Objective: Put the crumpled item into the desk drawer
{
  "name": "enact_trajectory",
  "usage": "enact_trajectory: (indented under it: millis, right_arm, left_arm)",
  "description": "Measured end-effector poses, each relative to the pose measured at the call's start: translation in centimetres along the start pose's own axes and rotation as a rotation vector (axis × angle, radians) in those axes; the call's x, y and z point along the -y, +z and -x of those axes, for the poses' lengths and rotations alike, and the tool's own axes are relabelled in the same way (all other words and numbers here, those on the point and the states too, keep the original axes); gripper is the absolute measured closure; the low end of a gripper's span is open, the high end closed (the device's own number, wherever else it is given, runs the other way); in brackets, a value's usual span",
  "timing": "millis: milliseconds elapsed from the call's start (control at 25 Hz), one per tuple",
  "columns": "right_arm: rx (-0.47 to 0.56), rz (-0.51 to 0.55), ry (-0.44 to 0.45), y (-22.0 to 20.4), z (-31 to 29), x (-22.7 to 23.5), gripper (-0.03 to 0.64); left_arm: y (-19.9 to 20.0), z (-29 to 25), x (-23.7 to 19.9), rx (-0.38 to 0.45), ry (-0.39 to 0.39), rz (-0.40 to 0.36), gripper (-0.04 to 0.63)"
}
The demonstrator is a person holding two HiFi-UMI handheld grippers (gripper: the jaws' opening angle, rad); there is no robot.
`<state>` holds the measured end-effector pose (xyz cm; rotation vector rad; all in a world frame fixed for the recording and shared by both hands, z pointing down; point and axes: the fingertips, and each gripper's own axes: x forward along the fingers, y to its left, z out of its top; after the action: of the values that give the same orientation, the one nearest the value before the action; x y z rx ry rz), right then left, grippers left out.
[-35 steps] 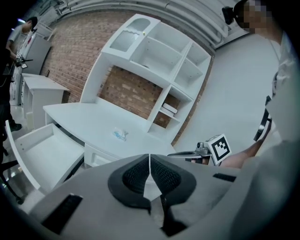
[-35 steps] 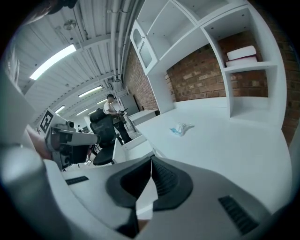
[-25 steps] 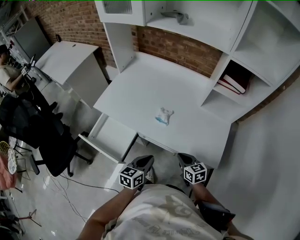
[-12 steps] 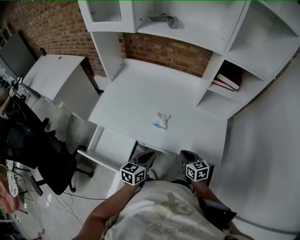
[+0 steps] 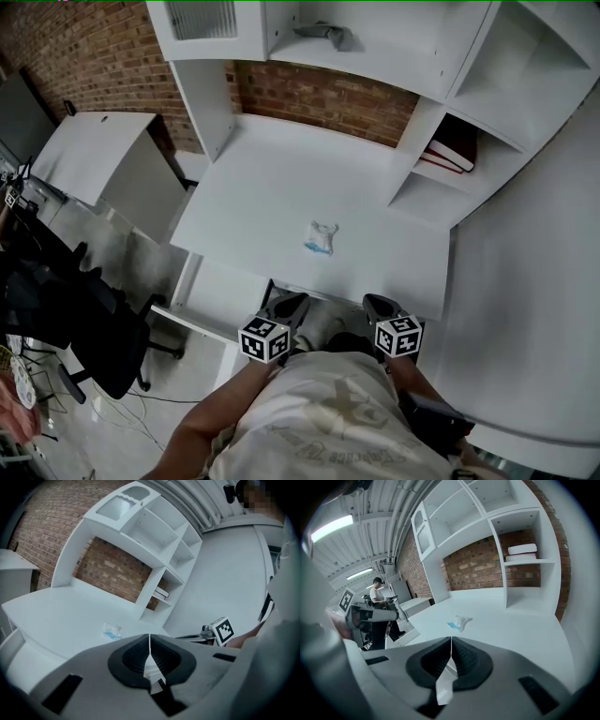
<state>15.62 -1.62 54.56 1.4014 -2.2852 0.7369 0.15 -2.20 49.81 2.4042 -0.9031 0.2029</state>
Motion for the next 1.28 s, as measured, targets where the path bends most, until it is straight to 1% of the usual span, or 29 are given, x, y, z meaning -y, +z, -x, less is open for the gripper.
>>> enact_trajectory:
  millis: [240, 480, 840, 1040, 1280]
  right_arm:
    - [0.005, 0.004, 0.002, 0.4, -0.9, 0.2, 0.594]
    - [0.01, 0.0, 0.005, 1.3, -2.0, 0.6, 0.594]
    - [0.024, -0.009, -0.003, 3.0, -3.3, 2.9, 0.594]
    - [0.011, -0.022, -0.007, 3.1, -3.9, 4.0, 0.594]
    - [0.012, -0.021, 0.002, 4.1, -5.1, 4.7, 0.594]
  left_arm:
    - [0.2, -0.3, -0.4, -0.001, 0.0, -0.011, 0.569]
    - [0.8, -0.8, -1.7, -0.005, 0.014, -0.01, 0.569]
    - [2.1, -3.9, -2.2, -0.029, -0.005, -0.045, 0.568]
    - [2.5, -5.3, -2.9, -0.044, -0.003, -0.046, 0.569]
    - [2.6, -7.3, -4.0, -0.073, 0.004, -0.046, 0.569]
